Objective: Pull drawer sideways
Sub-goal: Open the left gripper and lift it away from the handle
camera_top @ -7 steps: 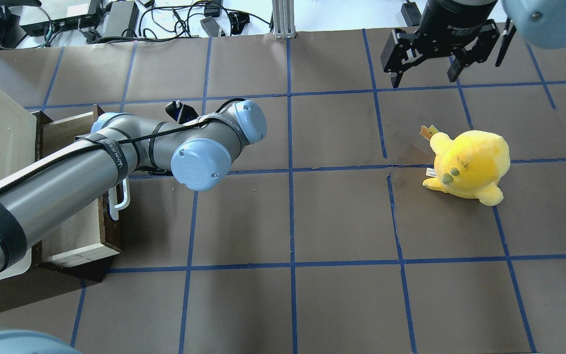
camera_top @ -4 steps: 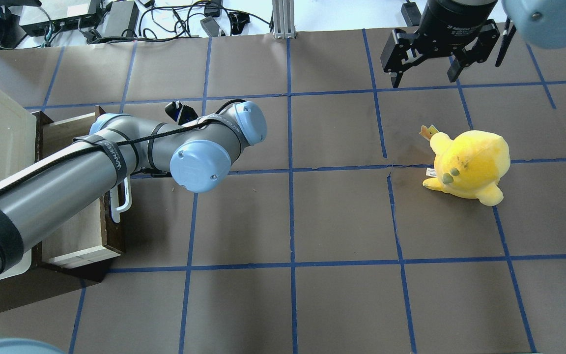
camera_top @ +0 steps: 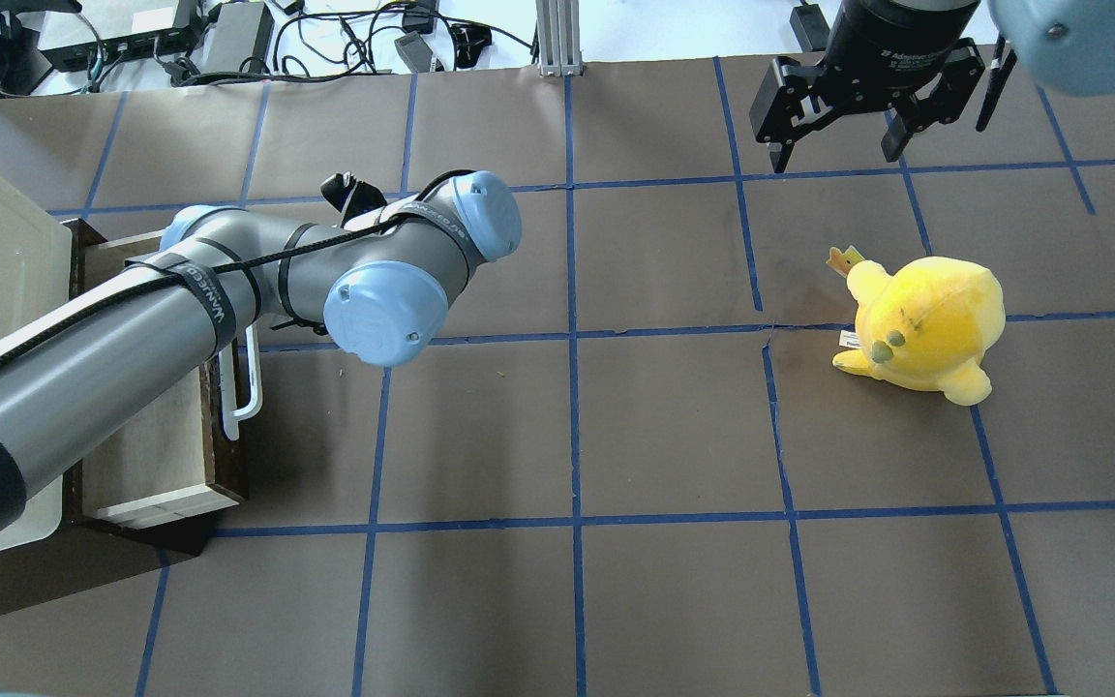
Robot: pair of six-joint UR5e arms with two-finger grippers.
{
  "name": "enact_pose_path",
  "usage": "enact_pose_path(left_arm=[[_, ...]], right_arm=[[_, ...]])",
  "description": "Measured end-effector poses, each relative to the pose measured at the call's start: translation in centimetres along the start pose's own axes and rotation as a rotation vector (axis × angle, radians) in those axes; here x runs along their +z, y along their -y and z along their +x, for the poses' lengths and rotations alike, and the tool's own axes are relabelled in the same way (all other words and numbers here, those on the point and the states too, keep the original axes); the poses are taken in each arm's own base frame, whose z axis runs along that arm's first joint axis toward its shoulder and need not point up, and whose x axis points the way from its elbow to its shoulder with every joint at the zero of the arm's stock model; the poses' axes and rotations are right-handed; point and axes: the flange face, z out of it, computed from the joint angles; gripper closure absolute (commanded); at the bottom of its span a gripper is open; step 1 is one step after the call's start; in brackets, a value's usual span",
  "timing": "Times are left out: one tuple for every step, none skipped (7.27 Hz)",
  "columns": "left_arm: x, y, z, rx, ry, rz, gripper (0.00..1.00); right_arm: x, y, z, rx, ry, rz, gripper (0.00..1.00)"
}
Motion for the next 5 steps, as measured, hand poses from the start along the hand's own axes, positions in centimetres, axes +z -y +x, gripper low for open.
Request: enact_pose_path(left_arm=[[-1.3,0.6,-1.5,-0.022,-0.078,0.015,0.11],[-2.9,0.9,-3.3,-0.057,-0.198,0.025,0.11],[-4.3,0.7,-5.5,-0.081,-0.319,0.036,0.11],[-4.8,0.2,-7.8,-0.097,-0.422,0.043,0.11],[-4.8,-0.6,-10.1,-0.115,-0.517,0.049,0.11]], right_arm=[[0.0,0.0,0.0,0.0,0.0,0.0,0.0],[0.0,0.0,0.0,0.0,0.0,0.0,0.0],[0.0,0.0,0.0,0.0,0.0,0.0,0.0],[0.0,0.0,0.0,0.0,0.0,0.0,0.0],[0.0,0.0,0.0,0.0,0.0,0.0,0.0]])
